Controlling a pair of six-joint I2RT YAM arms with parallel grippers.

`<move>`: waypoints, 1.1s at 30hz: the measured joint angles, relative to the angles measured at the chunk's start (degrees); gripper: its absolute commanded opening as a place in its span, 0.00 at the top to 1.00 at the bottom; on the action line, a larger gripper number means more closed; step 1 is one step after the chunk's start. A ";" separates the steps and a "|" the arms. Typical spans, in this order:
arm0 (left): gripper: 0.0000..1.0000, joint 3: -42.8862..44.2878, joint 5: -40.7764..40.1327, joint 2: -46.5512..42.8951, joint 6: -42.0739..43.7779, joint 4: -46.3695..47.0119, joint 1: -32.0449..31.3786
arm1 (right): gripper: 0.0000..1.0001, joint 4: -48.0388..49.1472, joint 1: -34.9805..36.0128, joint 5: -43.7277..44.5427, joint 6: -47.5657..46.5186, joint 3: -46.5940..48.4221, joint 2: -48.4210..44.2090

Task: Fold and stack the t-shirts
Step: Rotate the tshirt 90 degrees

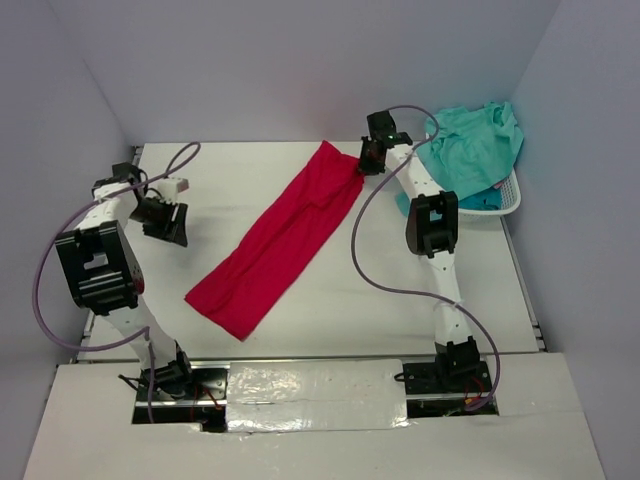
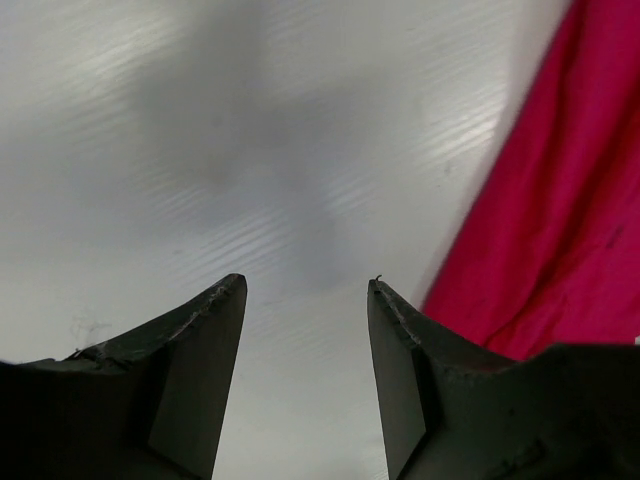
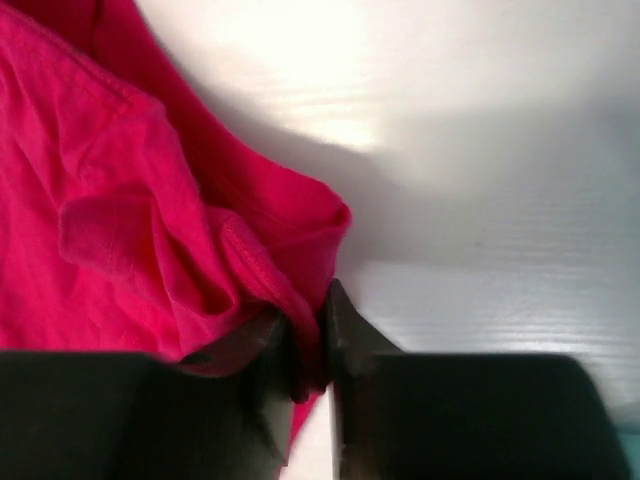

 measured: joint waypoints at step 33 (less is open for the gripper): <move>0.34 -11.21 1.68 -30.95 0.81 -7.67 11.61 | 1.00 29.22 40.72 -7.34 32.04 -87.71 -66.60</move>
